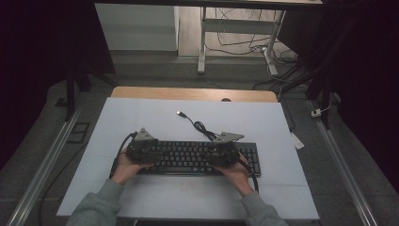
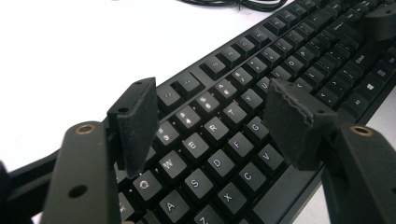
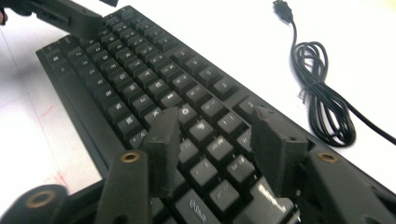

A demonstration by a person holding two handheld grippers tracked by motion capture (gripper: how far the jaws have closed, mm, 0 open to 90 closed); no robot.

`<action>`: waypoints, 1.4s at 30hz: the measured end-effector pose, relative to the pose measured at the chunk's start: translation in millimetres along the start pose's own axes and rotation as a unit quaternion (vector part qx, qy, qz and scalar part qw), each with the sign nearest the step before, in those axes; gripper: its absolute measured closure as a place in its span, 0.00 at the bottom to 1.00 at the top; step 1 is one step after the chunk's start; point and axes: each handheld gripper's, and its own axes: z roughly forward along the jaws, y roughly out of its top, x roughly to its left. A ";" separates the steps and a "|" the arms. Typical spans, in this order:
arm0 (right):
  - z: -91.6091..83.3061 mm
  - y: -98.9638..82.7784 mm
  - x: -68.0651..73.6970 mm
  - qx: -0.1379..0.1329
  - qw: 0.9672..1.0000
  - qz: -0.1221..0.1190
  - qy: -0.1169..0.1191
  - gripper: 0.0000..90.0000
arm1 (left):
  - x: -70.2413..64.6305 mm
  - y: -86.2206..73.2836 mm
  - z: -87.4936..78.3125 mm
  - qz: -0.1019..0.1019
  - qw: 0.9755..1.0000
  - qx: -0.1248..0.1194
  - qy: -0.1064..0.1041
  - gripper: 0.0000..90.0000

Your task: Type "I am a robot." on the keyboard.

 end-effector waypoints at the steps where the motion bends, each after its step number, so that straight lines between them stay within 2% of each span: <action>1: 1.9 1.5 0.4 -0.002 1.000 0.001 0.003 0.64 | 0.2 -0.1 0.1 0.000 1.000 0.000 0.000 0.39; 12: 14.3 8.6 6.1 0.007 0.999 -0.023 0.033 0.99 | -0.9 0.2 2.1 0.005 1.000 0.008 0.000 0.38; 24: 40.6 11.2 9.8 0.039 0.998 -0.028 0.043 1.00 | -1.9 0.1 3.2 0.004 1.000 0.011 -0.001 0.38; 29: 46.1 10.9 11.4 0.047 0.998 -0.035 0.034 1.00 | -2.1 -0.1 3.8 0.005 1.000 0.013 0.000 0.37; 36: 48.0 10.4 9.4 0.042 0.998 -0.033 0.024 0.99 | -2.0 -0.2 4.2 0.007 1.000 0.015 0.001 0.37; 42: 48.9 10.2 10.0 0.040 0.998 -0.032 0.025 1.00 | -2.1 -0.4 4.8 0.007 1.000 0.017 0.002 0.37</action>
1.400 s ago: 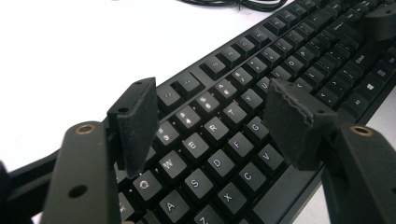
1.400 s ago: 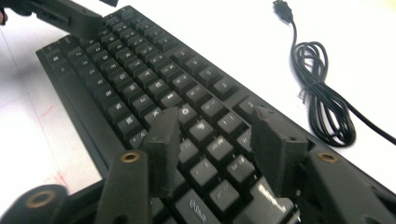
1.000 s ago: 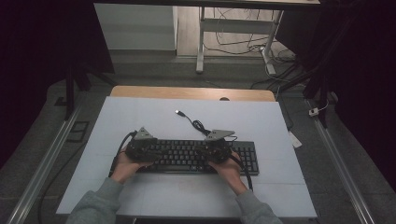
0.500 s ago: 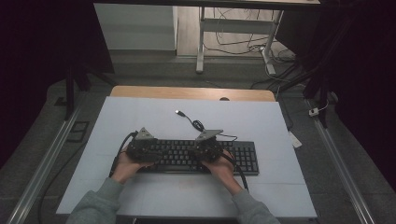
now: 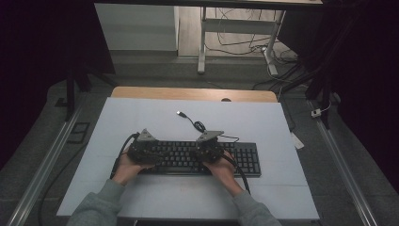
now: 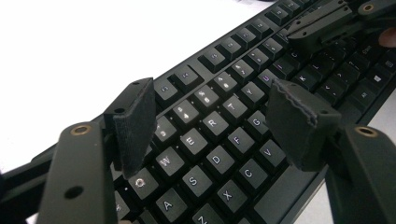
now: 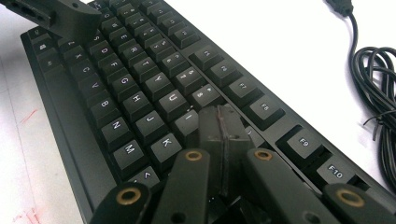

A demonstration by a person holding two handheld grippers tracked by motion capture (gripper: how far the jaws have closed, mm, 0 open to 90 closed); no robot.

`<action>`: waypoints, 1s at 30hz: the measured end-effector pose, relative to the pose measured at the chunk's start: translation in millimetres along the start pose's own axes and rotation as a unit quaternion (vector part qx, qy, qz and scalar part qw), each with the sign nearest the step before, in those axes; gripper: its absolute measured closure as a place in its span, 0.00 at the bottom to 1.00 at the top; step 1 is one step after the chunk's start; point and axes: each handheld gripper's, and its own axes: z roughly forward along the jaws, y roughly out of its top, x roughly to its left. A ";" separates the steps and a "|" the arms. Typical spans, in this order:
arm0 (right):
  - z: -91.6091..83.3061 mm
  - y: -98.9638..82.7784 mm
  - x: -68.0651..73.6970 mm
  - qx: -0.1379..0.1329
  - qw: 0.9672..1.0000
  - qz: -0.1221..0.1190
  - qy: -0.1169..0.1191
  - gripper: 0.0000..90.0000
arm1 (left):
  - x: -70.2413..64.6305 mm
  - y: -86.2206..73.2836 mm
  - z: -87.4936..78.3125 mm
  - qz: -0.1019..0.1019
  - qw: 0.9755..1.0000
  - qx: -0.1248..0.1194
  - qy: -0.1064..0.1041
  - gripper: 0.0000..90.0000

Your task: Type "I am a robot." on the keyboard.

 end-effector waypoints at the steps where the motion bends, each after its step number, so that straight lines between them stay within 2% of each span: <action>1: 0.2 0.0 0.1 0.000 1.000 0.000 0.000 1.00 | 0.0 0.0 0.1 0.000 1.000 0.000 0.000 0.37; 4: 2.2 -0.5 1.0 0.011 1.000 -0.004 -0.006 1.00 | 0.0 -0.2 0.5 0.000 1.000 0.001 0.000 0.37; 8: 1.5 1.2 2.9 0.010 1.000 -0.010 -0.010 1.00 | 0.0 -0.3 0.3 0.000 1.000 0.001 0.002 0.37; 15: -10.9 2.6 1.4 -0.013 1.000 -0.002 -0.002 1.00 | 2.4 -0.6 -1.7 -0.005 1.000 -0.004 0.003 0.37; 19: -22.8 -0.3 1.6 -0.022 1.000 -0.006 0.003 0.99 | 2.4 -0.7 -2.5 -0.005 1.000 -0.006 0.004 0.37; 22: -29.9 -4.1 1.6 -0.030 1.000 0.000 0.005 0.85 | 1.8 -0.5 -2.9 -0.003 1.000 -0.008 0.004 0.37; 25: -37.8 -9.0 2.2 -0.037 0.999 0.007 -0.003 0.72 | 1.8 -0.3 -2.7 -0.002 1.000 -0.008 0.005 0.37; 30: -51.7 -22.7 0.7 -0.033 0.999 0.001 -0.020 0.60 | 1.4 -0.4 -1.7 -0.001 1.000 -0.006 0.006 0.37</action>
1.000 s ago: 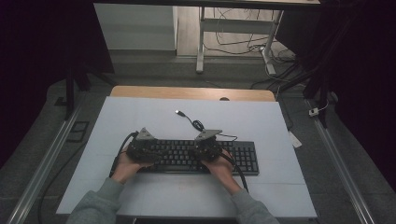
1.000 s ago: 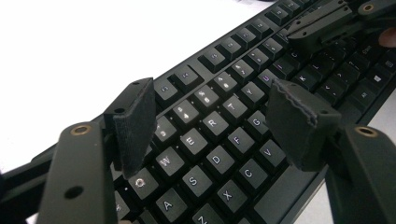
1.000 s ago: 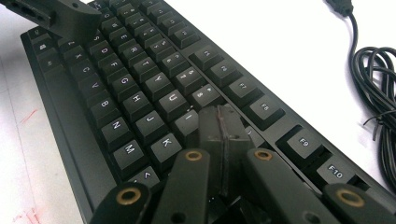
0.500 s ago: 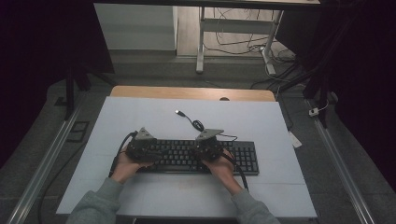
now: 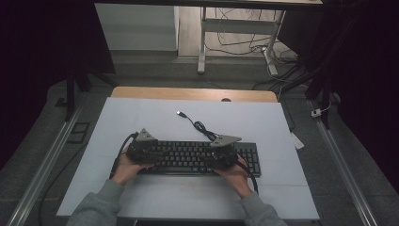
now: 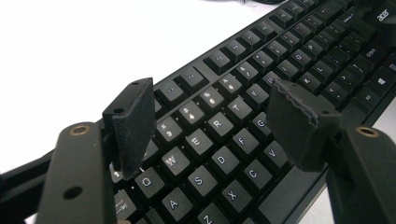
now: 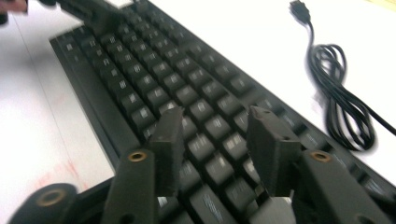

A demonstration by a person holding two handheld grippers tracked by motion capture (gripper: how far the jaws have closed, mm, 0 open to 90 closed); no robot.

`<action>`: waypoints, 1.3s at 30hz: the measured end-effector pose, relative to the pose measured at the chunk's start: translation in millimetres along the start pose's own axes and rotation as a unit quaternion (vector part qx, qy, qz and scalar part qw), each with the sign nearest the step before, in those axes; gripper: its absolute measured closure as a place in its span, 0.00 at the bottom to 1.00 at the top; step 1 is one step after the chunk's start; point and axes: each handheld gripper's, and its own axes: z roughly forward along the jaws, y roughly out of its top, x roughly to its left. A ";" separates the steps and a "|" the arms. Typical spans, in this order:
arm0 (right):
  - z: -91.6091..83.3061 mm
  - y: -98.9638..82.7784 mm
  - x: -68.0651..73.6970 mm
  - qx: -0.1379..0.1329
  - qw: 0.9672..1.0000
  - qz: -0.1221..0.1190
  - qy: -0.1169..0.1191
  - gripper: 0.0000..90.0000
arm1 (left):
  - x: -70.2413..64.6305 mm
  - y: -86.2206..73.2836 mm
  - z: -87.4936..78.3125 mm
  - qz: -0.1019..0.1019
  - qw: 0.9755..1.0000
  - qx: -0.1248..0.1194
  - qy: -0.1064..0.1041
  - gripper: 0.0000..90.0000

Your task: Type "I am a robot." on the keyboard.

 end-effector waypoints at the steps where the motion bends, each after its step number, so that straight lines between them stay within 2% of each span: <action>1: -2.6 -3.3 -1.3 0.000 1.000 -0.002 -0.003 0.59 | 0.1 0.0 0.0 0.000 1.000 0.000 0.000 0.37; 4: -11.4 -12.4 -7.4 -0.002 1.000 0.001 -0.009 0.56 | 1.1 -0.2 0.0 -0.001 1.000 0.000 0.001 0.37; 7: -19.1 -19.5 -13.9 -0.009 1.000 0.018 -0.009 0.54 | 1.3 -0.4 0.1 -0.004 1.000 -0.001 0.002 0.36; 14: -32.8 -31.0 -15.0 -0.013 1.000 0.023 -0.015 0.52 | 1.2 -0.5 0.6 -0.002 1.000 0.002 0.003 0.36; 25: -34.6 -30.9 -15.2 -0.017 1.000 0.018 -0.018 0.52 | 0.8 -0.4 1.2 0.000 1.000 0.003 0.005 0.36; 30: -35.8 -30.2 -16.5 -0.018 0.999 0.019 -0.021 0.52 | 1.0 0.1 0.1 -0.003 1.000 -0.007 0.009 0.37; 34: -34.8 -30.5 -17.9 -0.017 0.999 0.020 -0.023 0.52 | -0.5 2.7 -0.1 -0.003 1.000 -0.023 -0.004 0.49; 39: -33.4 -30.3 -17.6 -0.013 0.999 0.018 -0.023 0.52 | -6.7 7.6 2.1 0.015 1.000 -0.024 -0.009 0.77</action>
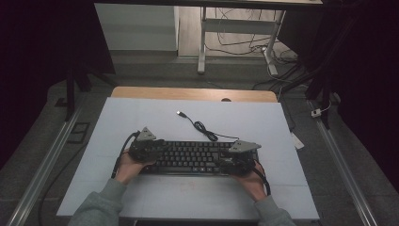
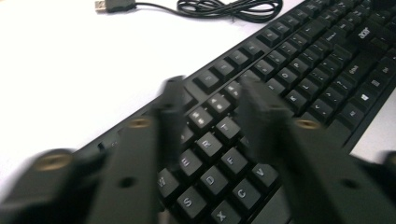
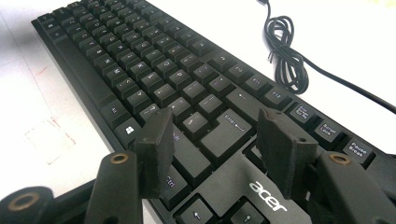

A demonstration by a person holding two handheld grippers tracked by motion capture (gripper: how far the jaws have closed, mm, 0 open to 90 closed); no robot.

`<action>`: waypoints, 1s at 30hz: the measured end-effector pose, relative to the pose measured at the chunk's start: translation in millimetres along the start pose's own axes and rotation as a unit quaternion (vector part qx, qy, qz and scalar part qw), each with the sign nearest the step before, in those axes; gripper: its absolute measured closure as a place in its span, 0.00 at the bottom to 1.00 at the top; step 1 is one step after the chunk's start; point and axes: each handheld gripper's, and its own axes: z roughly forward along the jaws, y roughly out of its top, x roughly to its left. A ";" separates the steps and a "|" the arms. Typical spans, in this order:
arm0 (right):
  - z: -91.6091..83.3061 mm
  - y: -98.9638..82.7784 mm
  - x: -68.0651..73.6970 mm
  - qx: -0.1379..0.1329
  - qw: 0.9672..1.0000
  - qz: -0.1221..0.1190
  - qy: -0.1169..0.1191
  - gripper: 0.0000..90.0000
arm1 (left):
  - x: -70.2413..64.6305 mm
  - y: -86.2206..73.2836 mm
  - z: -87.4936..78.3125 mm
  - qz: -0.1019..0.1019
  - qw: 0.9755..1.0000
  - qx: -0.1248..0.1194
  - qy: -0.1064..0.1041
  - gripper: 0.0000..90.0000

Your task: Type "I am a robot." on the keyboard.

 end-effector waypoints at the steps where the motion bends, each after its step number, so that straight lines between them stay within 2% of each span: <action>1: 0.0 0.1 0.1 -0.001 1.000 0.001 0.001 0.52 | -0.5 0.6 0.7 0.004 1.000 0.003 -0.002 0.83; 4: -0.4 0.1 0.0 -0.002 1.000 0.001 0.000 0.52 | -2.5 2.2 4.0 0.011 1.000 0.010 -0.009 0.98; 5: -0.4 0.1 -0.1 -0.001 1.000 0.000 0.000 0.52 | -3.3 2.8 5.5 0.014 1.000 0.014 -0.012 0.99; 11: 0.1 0.2 0.2 -0.001 1.000 -0.001 0.000 0.52 | -8.7 4.7 19.1 0.023 0.999 0.036 -0.020 0.99; 17: 0.2 -0.1 -0.3 0.000 1.000 0.000 0.001 0.52 | -11.9 3.5 27.3 0.031 0.998 0.060 -0.011 0.99; 30: 1.2 -0.4 -0.1 0.002 1.000 0.000 -0.001 0.51 | -11.7 1.1 31.2 0.034 0.997 0.072 -0.006 0.99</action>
